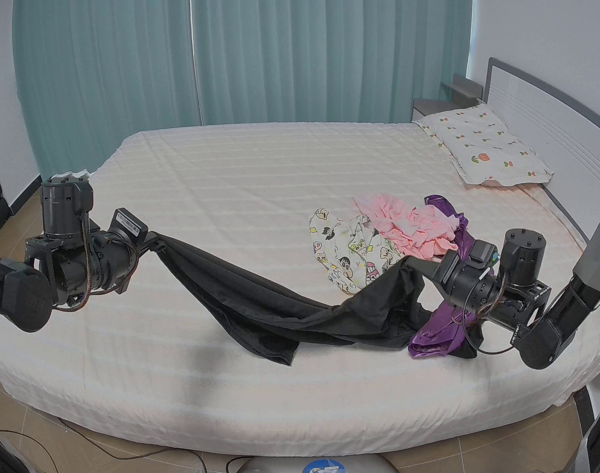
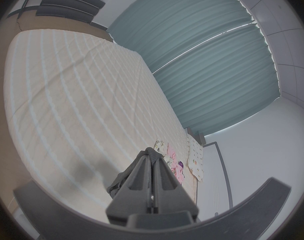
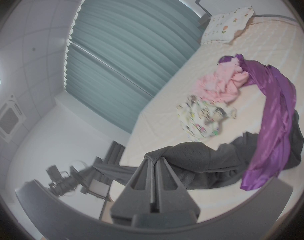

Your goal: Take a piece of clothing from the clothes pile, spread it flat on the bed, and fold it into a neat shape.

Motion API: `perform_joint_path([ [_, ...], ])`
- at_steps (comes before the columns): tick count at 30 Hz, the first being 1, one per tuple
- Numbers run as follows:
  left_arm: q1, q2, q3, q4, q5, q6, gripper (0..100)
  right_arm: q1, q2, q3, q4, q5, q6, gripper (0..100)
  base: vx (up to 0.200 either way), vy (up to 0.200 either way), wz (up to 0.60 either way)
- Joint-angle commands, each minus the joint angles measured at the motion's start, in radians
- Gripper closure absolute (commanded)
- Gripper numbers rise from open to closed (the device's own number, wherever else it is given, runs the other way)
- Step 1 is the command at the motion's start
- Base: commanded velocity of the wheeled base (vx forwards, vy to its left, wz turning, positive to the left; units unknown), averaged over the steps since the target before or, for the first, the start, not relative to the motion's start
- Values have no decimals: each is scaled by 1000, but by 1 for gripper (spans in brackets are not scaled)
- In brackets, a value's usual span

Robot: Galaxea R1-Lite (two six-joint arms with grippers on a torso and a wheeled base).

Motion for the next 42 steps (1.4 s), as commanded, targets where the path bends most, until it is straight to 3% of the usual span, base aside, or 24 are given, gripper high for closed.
perform_joint_path([
  [1,14,-17,-4,0,0,1,100,40,-60,-52,-51,-14,58,100,0,0,0],
  [7,16,-24,1,-3,1,3,100,103,-127,-115,17,-14,62,100,0,0,0],
  [12,34,-17,-4,-5,1,1,100,88,-75,-46,-9,-14,105,100,0,160,0],
  [17,37,-21,-4,-6,1,1,100,46,-29,-35,-123,-15,120,100,0,200,0],
  [32,51,-60,-5,0,1,6,100,55,-66,-38,-128,-15,116,100,0,200,0],
  [42,59,-69,-5,0,1,13,100,62,-98,-43,-126,-17,113,100,0,0,0],
])
